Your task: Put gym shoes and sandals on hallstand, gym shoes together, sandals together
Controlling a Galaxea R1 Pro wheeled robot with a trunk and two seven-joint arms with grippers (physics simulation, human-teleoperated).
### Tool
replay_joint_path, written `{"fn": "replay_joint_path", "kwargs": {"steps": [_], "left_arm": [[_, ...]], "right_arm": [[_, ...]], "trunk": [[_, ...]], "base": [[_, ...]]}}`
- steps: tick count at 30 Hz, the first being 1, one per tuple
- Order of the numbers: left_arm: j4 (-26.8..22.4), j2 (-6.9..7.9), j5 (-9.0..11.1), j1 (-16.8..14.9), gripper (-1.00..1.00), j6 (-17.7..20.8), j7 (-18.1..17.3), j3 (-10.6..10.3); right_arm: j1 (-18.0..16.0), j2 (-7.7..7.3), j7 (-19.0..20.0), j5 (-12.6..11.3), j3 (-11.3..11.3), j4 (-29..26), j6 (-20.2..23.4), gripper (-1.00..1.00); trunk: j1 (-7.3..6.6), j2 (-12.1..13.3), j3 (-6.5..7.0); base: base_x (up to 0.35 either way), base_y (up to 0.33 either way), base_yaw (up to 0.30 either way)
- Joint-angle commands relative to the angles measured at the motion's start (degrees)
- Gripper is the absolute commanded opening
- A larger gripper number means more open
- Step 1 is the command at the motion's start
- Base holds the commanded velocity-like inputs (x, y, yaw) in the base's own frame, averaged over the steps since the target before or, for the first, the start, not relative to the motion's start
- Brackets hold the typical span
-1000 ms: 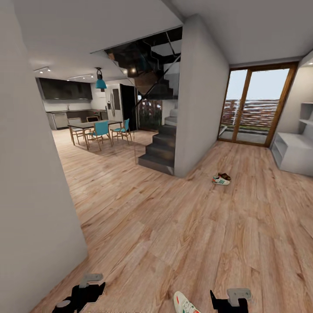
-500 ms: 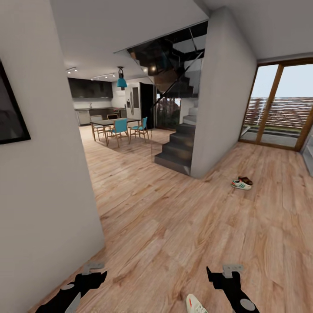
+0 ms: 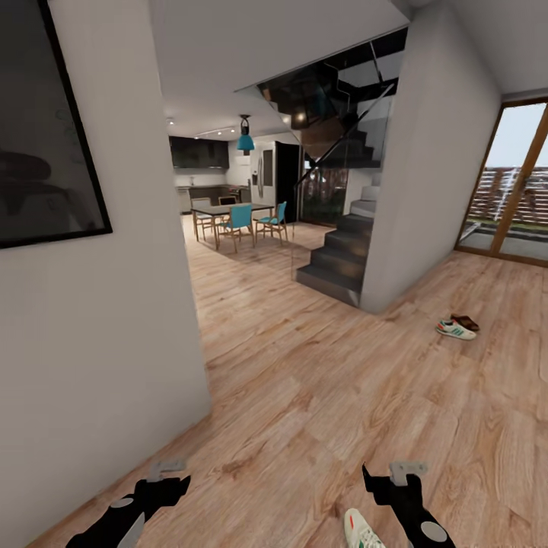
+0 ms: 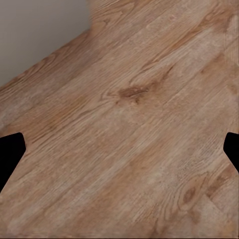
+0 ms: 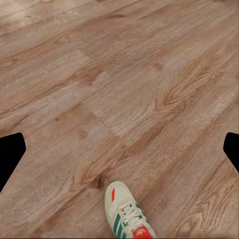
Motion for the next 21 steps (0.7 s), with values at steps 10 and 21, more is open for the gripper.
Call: {"fn": "replay_joint_path", "kwargs": {"steps": [10,21], "left_arm": [[0.1,-0.04,0.1,0.0,1.00,-0.1,-0.4,0.2],[0.1,-0.09,-0.1,-0.1,1.00,-0.1,-0.4,0.1]], "right_arm": [[0.0,0.07,0.1,0.3,0.5,-0.3,-0.1,1.00],[0.0,-0.04,0.2,0.3,0.4,-0.3,0.0,1.00]], "trunk": [[-0.04,0.0,-0.13],[-0.04,0.0,-0.13]], "base": [[-0.148,0.000,0.035],[-0.006,0.000,0.001]]}}
